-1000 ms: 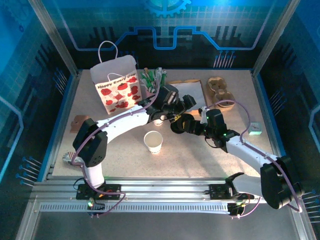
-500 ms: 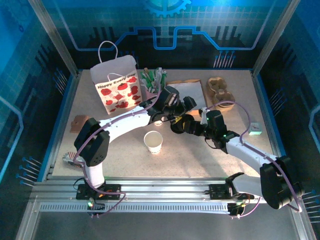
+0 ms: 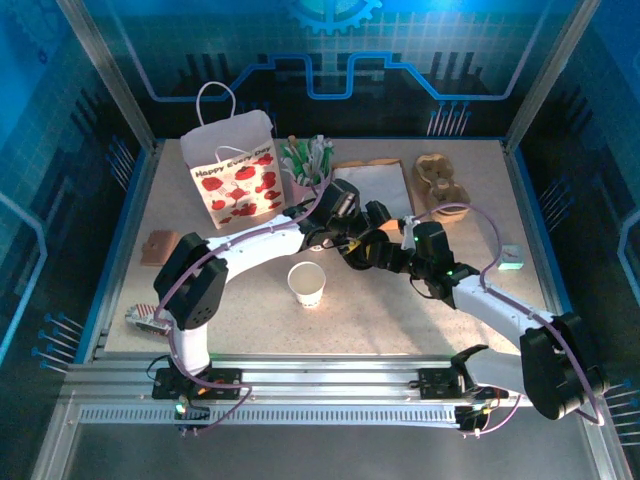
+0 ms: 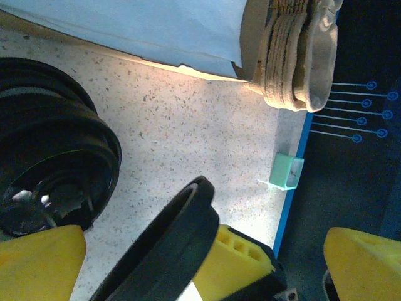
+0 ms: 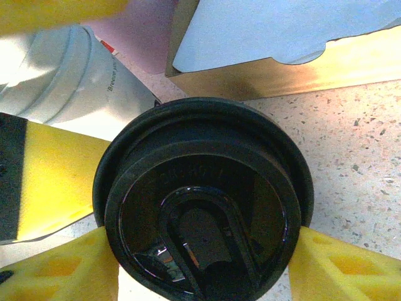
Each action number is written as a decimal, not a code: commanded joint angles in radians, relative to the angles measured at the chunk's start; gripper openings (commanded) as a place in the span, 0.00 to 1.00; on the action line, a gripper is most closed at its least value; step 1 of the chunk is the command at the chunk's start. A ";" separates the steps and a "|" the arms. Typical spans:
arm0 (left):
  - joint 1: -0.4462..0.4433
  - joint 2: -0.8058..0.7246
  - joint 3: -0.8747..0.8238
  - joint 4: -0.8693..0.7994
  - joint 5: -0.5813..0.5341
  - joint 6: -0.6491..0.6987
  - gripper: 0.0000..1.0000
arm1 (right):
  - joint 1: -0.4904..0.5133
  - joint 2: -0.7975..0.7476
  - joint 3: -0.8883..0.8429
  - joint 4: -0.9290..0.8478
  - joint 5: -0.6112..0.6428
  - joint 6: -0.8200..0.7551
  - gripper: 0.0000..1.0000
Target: Pack the takeout coffee
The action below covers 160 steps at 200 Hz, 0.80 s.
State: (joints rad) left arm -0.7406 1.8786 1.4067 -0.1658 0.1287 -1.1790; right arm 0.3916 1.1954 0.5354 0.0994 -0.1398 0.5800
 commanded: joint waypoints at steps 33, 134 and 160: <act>0.028 -0.008 0.066 -0.044 0.004 0.045 0.99 | -0.014 -0.026 -0.004 0.004 0.003 -0.007 0.63; 0.089 -0.255 0.331 -0.355 -0.135 0.399 0.99 | 0.008 -0.090 0.089 -0.185 0.008 -0.066 0.63; 0.160 -0.362 0.315 -0.458 -0.178 0.542 0.99 | 0.055 -0.097 0.184 -0.327 0.020 -0.109 0.62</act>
State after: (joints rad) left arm -0.6430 1.6215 1.7107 -0.4862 0.0189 -0.8150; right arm 0.4026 1.1244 0.6186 -0.0792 -0.1352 0.5297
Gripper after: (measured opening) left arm 0.992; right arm 0.625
